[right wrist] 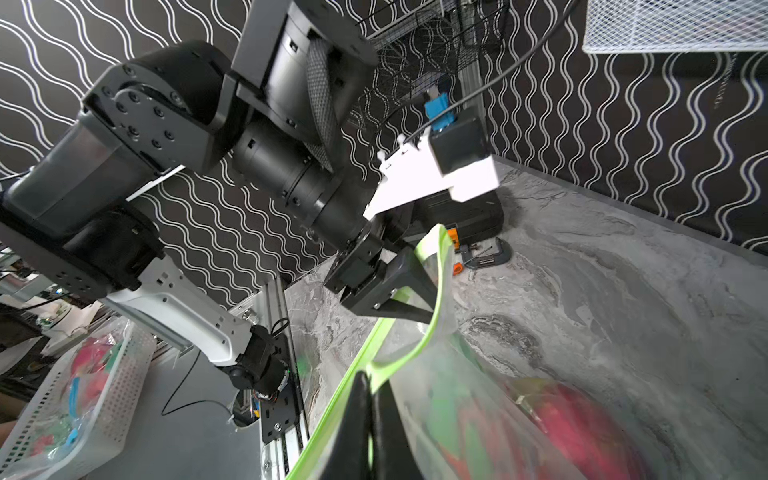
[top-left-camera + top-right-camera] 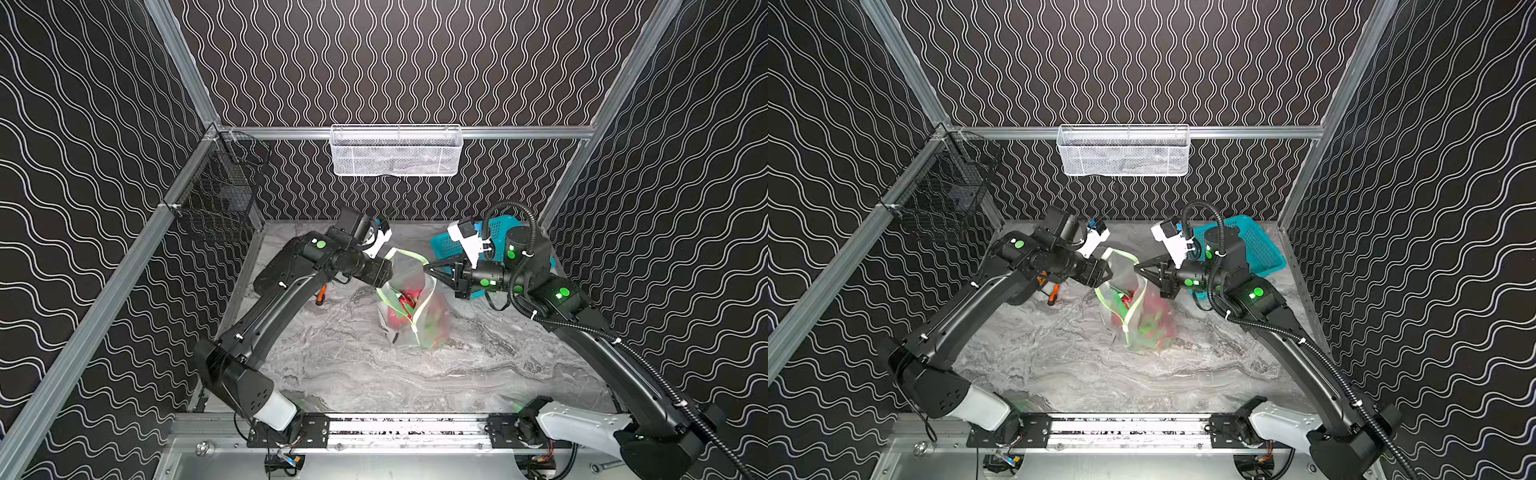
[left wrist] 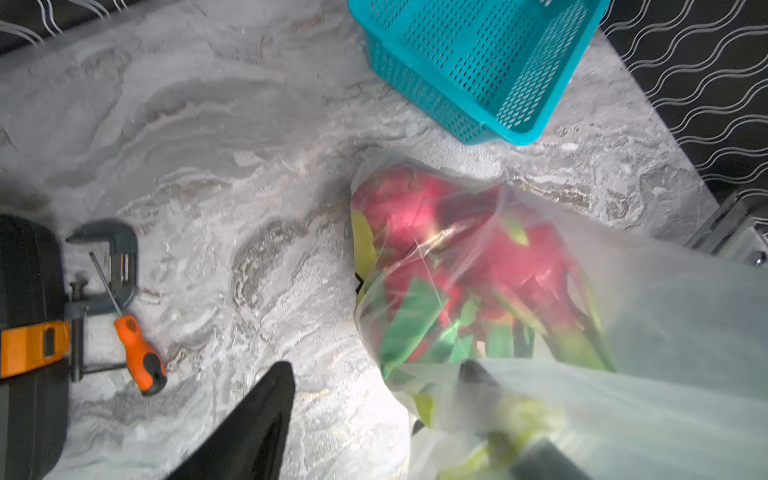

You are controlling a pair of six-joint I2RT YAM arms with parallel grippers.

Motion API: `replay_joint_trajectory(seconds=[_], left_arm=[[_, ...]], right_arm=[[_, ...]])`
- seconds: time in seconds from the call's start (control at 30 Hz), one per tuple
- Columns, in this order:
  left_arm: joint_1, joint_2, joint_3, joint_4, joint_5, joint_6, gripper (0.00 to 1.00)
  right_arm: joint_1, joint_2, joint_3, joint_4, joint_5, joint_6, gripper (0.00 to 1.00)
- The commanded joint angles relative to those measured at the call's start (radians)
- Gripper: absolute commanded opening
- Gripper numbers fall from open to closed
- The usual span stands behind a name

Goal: Open the zip-top bag and take out the dragon fruit
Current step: Open the zipper of the food storage bag at the center of the board.

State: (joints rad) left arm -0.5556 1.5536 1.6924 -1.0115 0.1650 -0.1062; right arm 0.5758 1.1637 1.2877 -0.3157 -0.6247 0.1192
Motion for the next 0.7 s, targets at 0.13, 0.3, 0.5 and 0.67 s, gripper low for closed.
replay_joint_trajectory(seconds=[0.13,0.3,0.5,0.67], left_arm=[[0.001,-0.004,0.036,-0.111,0.049,-0.122,0.6],[0.006,0.011,0.046,-0.138,0.079,-0.141,0.09],[0.155,0.047,0.305,-0.226,0.095,-0.112,0.0],[0.235,0.212,0.751,-0.321,0.199,-0.122,0.0]], right_arm=[[0.005,0.015,0.036,0.068,0.077,-0.011,0.0],[0.01,0.027,0.033,0.1,0.094,-0.003,0.0],[0.01,0.061,0.073,0.139,0.106,-0.002,0.0],[0.011,0.084,0.136,0.155,0.121,0.008,0.0]])
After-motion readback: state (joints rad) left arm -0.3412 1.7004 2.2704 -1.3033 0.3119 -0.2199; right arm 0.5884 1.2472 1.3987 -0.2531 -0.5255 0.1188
